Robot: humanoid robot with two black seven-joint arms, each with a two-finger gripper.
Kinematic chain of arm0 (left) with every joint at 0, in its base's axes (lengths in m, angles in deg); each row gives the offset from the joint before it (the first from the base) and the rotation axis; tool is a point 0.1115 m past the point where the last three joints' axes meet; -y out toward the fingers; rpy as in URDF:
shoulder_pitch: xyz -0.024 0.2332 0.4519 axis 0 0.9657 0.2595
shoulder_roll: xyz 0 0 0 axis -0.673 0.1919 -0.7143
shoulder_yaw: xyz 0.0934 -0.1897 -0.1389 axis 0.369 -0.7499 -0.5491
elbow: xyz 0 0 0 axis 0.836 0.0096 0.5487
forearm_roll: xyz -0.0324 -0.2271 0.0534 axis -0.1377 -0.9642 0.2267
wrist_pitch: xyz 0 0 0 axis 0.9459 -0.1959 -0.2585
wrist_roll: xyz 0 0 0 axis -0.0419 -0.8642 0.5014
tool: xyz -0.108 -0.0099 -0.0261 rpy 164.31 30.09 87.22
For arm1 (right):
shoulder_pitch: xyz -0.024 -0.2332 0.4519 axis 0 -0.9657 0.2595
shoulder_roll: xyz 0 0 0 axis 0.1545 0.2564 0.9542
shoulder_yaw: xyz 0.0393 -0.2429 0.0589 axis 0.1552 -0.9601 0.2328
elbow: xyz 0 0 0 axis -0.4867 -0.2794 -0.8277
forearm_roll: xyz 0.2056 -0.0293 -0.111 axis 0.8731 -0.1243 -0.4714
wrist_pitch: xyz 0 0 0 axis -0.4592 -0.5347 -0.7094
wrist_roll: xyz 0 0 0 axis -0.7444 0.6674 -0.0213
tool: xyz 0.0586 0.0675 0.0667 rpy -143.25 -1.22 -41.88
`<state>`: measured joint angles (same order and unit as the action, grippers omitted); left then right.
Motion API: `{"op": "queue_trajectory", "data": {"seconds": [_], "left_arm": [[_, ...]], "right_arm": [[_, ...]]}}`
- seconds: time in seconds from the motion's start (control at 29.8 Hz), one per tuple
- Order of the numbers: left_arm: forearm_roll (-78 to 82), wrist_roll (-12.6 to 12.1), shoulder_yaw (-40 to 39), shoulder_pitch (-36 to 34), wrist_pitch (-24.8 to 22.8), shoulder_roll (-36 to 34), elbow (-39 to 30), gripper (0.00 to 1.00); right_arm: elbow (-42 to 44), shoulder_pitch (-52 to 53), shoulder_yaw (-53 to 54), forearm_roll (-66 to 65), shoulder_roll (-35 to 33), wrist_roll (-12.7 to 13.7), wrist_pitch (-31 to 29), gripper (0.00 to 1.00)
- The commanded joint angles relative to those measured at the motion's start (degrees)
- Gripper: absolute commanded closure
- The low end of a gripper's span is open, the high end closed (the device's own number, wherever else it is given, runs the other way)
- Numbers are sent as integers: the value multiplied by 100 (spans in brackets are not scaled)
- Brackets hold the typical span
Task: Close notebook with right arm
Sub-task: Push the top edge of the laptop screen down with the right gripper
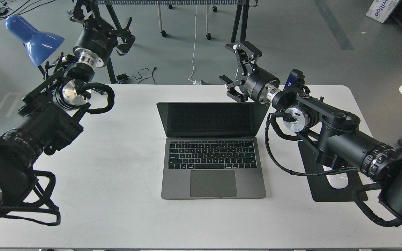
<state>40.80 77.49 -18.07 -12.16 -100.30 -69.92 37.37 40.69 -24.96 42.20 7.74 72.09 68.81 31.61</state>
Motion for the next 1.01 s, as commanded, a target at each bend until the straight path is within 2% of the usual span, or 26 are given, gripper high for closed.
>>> {"op": "queue_trajectory", "data": {"seconds": [0.0,0.17,0.44,0.64,0.97], "left_arm": [[0,1,8,9,0,-9,0,0],[9,1,26,18,0,-26,0,0],[9,1,26,9,0,-17,0,0],[9,1,26,9,0,-26,0,0],[9,1,26,9,0,-26,0,0]], "right_arm": [[-937,-210,-76,-19,-632,26,35,0],[-1378,-377,-374,-28,-1090,35,132,0],[-1431,-597,-436,-54,-1073,35,141,0],[-1914,-807,-472,-107,-1230,53,158,0],[-2328,-1423,-498,-880,-1380,53,167,0]]}}
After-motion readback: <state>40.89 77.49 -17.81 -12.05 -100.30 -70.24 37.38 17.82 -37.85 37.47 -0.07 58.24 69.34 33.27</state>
